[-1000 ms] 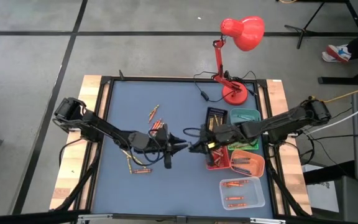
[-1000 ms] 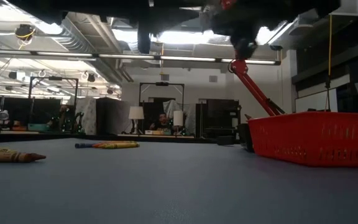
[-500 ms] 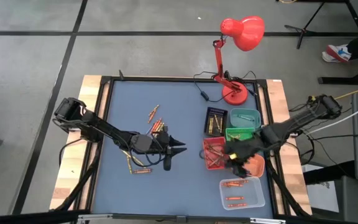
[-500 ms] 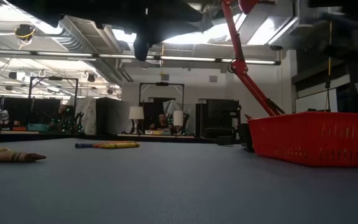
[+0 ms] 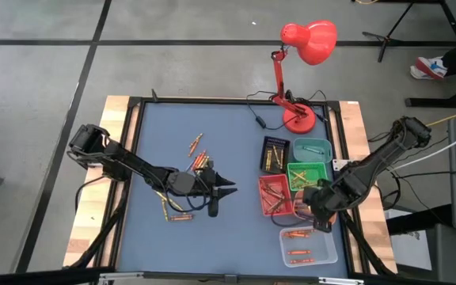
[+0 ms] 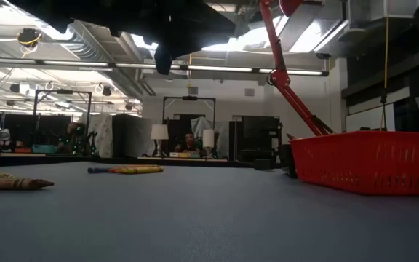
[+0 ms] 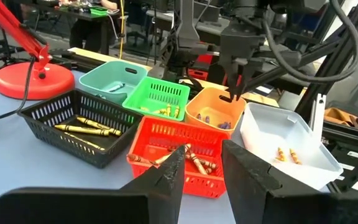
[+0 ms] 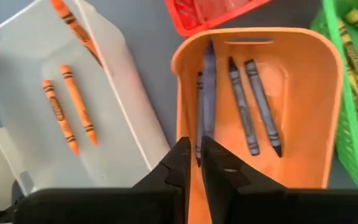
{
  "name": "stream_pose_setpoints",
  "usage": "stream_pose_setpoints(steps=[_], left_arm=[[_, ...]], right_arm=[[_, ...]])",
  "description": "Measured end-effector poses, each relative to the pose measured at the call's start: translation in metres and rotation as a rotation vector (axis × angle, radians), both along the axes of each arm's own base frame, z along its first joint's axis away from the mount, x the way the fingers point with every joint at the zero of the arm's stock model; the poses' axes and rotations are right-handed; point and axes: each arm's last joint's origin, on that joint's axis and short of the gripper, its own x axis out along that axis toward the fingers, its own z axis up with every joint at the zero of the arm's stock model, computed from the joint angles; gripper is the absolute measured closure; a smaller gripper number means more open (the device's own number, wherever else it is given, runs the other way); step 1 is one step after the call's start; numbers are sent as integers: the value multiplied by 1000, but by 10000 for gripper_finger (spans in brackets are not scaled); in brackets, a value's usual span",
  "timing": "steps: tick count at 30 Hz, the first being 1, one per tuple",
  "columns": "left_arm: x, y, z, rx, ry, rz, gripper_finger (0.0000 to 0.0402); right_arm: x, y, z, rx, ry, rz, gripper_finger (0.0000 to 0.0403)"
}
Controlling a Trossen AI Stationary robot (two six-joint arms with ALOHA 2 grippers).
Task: Sort crayons
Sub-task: Put the blue crayon into the orange bin
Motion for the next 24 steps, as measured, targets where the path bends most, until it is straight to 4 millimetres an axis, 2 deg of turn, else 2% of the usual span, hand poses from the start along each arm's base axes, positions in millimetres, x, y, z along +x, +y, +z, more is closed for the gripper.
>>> stream_pose_setpoints(steps=[15,24], left_arm=[[0,2,-1,4,9,11,310],[0,28,-18,-7,167,199,310]], right_arm=[[0,-1,0,-8,11,-8,368],[0,-1,0,-6,8,-8,368]])
